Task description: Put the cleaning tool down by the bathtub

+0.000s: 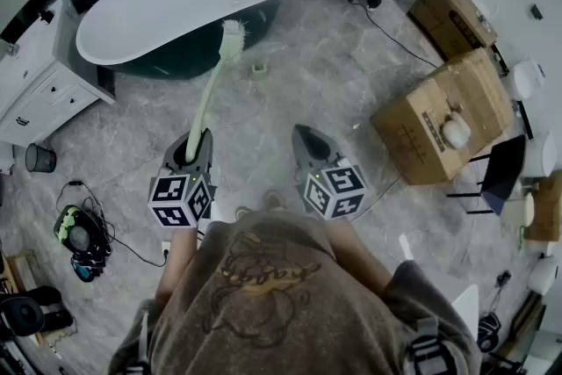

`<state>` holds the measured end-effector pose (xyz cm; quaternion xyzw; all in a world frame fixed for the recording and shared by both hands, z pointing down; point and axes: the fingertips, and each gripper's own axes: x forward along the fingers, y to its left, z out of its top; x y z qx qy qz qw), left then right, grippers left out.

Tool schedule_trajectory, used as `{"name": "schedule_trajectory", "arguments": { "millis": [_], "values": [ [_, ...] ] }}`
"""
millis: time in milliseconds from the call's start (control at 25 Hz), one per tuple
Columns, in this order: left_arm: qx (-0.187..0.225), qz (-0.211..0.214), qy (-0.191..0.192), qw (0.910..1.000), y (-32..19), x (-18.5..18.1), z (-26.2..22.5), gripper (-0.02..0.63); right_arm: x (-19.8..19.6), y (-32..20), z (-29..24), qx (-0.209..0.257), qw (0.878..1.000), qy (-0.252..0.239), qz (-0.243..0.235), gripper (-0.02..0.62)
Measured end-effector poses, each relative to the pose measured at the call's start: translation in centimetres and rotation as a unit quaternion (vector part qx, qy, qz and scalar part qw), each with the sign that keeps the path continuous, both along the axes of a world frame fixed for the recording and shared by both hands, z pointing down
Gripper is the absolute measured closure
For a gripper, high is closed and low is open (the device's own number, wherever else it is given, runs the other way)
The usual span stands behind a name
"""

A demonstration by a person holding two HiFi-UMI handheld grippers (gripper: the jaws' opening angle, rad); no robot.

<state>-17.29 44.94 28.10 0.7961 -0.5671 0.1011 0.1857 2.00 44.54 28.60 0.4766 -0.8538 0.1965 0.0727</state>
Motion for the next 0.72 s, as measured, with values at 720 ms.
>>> {"name": "schedule_trajectory", "arguments": {
  "millis": [720],
  "values": [
    [0.000, 0.033, -0.007, 0.9994, -0.9, -1.6, 2.5, 0.531, -1.7, 0.1, 1.0, 0.017, 0.999, -0.031, 0.006, 0.604]
  ]
}}
